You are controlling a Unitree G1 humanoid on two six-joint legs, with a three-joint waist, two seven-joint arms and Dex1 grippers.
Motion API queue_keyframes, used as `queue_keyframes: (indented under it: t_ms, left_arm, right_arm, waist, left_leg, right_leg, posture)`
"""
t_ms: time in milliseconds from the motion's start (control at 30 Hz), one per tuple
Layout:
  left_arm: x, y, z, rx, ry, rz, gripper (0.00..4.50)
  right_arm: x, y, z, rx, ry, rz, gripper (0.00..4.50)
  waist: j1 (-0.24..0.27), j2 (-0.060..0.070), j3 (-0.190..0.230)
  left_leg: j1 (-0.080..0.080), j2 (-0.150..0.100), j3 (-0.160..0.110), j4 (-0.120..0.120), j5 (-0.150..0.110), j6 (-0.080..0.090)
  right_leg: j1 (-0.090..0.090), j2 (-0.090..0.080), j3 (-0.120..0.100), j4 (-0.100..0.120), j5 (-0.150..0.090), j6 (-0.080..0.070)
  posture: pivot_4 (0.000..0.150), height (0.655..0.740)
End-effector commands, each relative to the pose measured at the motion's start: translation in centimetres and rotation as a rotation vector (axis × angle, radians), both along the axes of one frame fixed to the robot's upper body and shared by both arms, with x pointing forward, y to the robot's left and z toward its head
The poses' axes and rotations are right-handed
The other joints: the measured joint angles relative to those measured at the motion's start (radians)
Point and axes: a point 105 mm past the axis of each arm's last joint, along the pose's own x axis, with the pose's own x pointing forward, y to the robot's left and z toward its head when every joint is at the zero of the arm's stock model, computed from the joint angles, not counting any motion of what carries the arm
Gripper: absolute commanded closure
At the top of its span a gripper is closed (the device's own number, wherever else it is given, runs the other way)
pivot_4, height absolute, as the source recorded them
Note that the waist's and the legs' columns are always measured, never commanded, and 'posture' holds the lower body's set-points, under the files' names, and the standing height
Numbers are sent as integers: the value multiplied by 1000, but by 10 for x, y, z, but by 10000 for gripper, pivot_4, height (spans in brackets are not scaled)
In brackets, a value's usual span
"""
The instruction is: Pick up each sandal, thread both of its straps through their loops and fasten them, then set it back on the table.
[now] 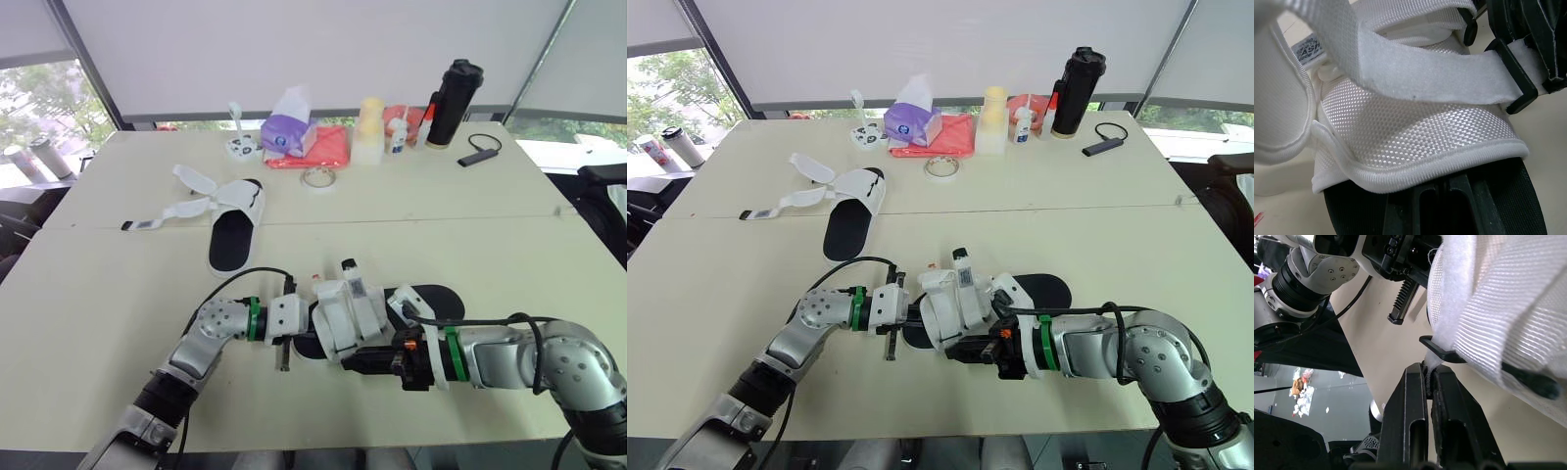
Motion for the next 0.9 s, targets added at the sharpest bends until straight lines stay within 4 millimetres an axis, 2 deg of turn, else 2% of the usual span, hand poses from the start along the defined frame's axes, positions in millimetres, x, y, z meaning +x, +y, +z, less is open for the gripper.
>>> queue_keyframes:
  t_ms: [33, 233, 400, 533, 733, 900]
  left_arm:
    - [-2, 15, -34, 111, 111, 62, 45000]
    - [-2, 14, -34, 109, 110, 61, 45000]
    - [-2, 14, -34, 107, 112, 63, 45000]
    - [-3, 14, -35, 108, 117, 60, 45000]
    - [-4, 14, -35, 109, 119, 55, 45000]
    - [-3, 15, -36, 113, 120, 56, 45000]
  right_arm:
    - [-15, 11, 10, 63, 7, 89, 43801]
    - [-36, 4, -2, 47, 118, 111, 43801]
    - [-58, -2, 1, 50, 169, 151, 43801]
    - [-66, -6, 9, 44, 173, 186, 43801]
    - [-75, -14, 11, 8, 181, 227, 43801]
    - [-74, -15, 22, 18, 124, 253, 43801]
  waist:
    - [0, 0, 0]
    - [0, 0, 0]
    - [0, 0, 0]
    - [0, 0, 0]
    - [2, 0, 0]
    - [2, 0, -1]
  left_leg:
    - [0, 0, 0, 0, 0, 0]
    - [0, 0, 0, 0, 0, 0]
    - [0, 0, 0, 0, 0, 0]
    - [0, 0, 0, 0, 0, 0]
    - [-1, 0, 0, 0, 0, 0]
    - [-2, 0, 1, 0, -1, 0]
  right_leg:
    - [0, 0, 0, 0, 0, 0]
    - [1, 0, 0, 0, 0, 0]
    - [1, 0, 0, -1, 0, 0]
    - [1, -1, 0, -1, 0, 0]
    - [1, -1, 0, -2, 0, 0]
    - [1, -1, -1, -3, 0, 0]
  posture:
    - [1500, 7400]
    - [1500, 7400]
    - [1500, 7400]
    - [1500, 7400]
    - [1500, 7400]
    - [1500, 7400]
